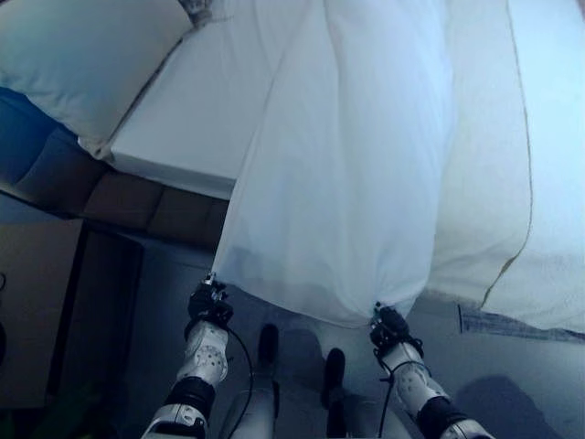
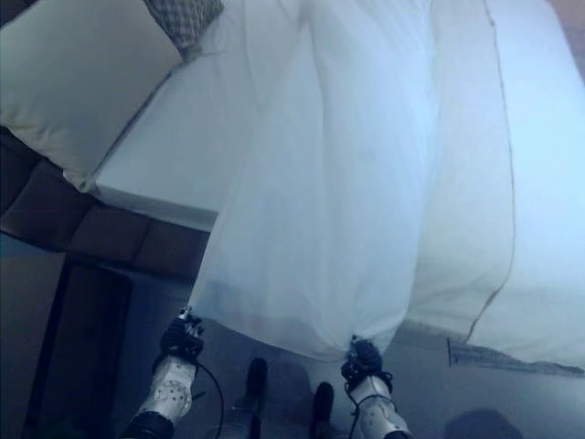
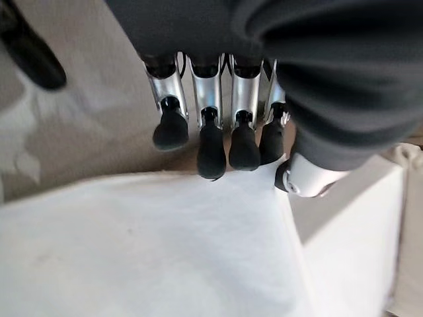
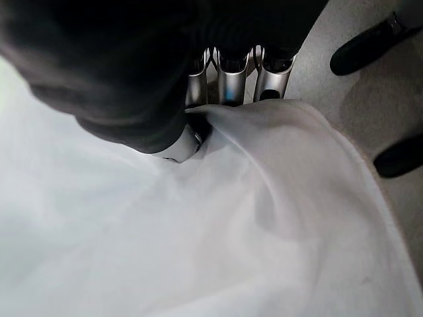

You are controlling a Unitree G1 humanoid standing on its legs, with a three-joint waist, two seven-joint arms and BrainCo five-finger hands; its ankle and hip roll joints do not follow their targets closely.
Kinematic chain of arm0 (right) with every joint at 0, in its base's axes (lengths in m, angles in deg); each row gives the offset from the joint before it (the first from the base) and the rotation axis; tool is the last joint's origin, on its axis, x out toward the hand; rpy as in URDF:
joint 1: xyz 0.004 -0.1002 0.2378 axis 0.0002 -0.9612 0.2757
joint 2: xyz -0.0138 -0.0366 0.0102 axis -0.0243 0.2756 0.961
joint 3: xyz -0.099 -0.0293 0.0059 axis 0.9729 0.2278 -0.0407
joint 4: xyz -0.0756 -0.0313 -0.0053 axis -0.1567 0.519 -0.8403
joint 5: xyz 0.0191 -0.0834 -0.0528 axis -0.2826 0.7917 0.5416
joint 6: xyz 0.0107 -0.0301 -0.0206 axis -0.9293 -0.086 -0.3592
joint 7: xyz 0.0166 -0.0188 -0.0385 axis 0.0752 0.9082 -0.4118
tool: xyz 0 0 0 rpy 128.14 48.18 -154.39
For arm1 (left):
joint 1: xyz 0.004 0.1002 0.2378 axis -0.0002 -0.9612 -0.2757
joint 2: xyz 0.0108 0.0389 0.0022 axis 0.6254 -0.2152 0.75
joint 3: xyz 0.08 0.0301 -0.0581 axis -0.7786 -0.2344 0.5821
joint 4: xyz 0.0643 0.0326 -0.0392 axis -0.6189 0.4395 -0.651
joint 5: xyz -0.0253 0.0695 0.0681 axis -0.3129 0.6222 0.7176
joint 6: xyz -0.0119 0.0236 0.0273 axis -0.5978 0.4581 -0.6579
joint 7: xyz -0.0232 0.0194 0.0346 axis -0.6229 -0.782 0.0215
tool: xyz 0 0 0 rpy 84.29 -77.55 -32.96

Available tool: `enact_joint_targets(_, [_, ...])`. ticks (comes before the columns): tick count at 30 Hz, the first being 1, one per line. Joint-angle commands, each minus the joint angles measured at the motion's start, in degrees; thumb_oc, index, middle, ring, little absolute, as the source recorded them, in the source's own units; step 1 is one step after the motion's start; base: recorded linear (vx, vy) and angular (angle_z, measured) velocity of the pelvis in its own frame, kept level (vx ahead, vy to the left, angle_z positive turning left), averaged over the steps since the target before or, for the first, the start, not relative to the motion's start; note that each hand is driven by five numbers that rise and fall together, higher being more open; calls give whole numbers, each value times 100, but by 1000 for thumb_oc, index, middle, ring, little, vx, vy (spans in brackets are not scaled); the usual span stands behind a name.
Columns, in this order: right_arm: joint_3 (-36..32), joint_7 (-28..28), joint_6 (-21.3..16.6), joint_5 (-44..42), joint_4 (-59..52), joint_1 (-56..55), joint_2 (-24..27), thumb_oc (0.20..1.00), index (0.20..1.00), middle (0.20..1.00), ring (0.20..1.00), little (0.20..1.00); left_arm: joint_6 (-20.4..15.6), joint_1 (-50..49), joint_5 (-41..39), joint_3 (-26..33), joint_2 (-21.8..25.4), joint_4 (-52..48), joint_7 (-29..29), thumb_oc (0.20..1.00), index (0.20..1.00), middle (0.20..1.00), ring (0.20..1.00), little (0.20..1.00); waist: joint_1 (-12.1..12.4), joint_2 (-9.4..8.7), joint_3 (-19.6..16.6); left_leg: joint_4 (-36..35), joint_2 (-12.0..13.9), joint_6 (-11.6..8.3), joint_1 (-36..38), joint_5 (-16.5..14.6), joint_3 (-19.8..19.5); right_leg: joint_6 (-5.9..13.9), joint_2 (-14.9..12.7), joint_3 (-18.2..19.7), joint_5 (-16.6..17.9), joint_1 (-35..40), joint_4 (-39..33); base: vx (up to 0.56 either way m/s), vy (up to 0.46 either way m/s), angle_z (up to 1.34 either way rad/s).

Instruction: Make the bed

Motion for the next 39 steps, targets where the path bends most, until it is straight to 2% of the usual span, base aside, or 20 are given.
enact_joint_targets(1, [171,-134,-292,162,-251,95,-216,200,200,200,200,200,-36,-354,368,-119,171,452,385,200,200,200,200,200,140,-200,72,-476,-502,-24,42,175,208,318,-5,68,512,-616,-97,20,-35,2])
enact_joint_targets(7, [189,-375,-465,206,122,615,-246,200,200,200,200,200,-55,58,652,-279,264,778,596,200,200,200,200,200,132,-269,308,-273,-513,12,-350,119,285,351,41,216,704,-925,-228,10,4,-7])
enact_joint_targets(15, [59,-652,-561,309,586,1166,-166,200,200,200,200,200,-169,573,899,-358,335,880,999,200,200,200,200,200,70,-153,456,-639,-526,-76,-589,299,358,371,57,198,790,-1282,-407,24,12,-8])
enact_joint_targets(16, [46,-697,-564,310,678,1248,-151,614,614,614,614,614,-118,669,982,-402,370,963,1042,442,442,442,442,442,59,-136,482,-651,-527,-83,-625,307,379,374,51,199,803,-1321,-416,0,0,0])
enact_joint_targets(17, [12,-736,-565,314,768,1337,-148,1000,1000,1000,1000,1000,-112,744,1026,-413,387,1025,1084,1000,1000,1000,1000,1000,55,-120,509,-655,-529,-93,-652,309,389,378,44,202,810,-1345,-420,0,0,0])
enact_joint_targets(23, [-60,-748,-457,466,1185,1422,-107,1000,1000,1000,1000,1000,93,878,1588,-538,487,1238,1246,1000,1000,1000,1000,1000,-15,-22,590,-698,-556,-113,-693,338,449,399,18,294,846,-1412,-426,3,11,0])
enact_joint_targets(31, [-121,-639,-237,776,1509,1060,12,1000,1000,1000,1000,1000,184,663,1592,-460,390,1445,1145,1000,1000,1000,1000,1000,-159,67,576,-568,-604,-72,-609,242,507,365,-15,471,769,-1354,-285,0,0,0])
enact_joint_targets(39, [-675,-513,-7,1026,1749,214,334,1000,1000,1000,1000,1000,188,-35,1212,-137,52,1576,841,1000,1000,1000,1000,1000,-338,341,560,-632,-612,46,-123,237,582,259,-25,640,337,-1272,434,-8,2,-10])
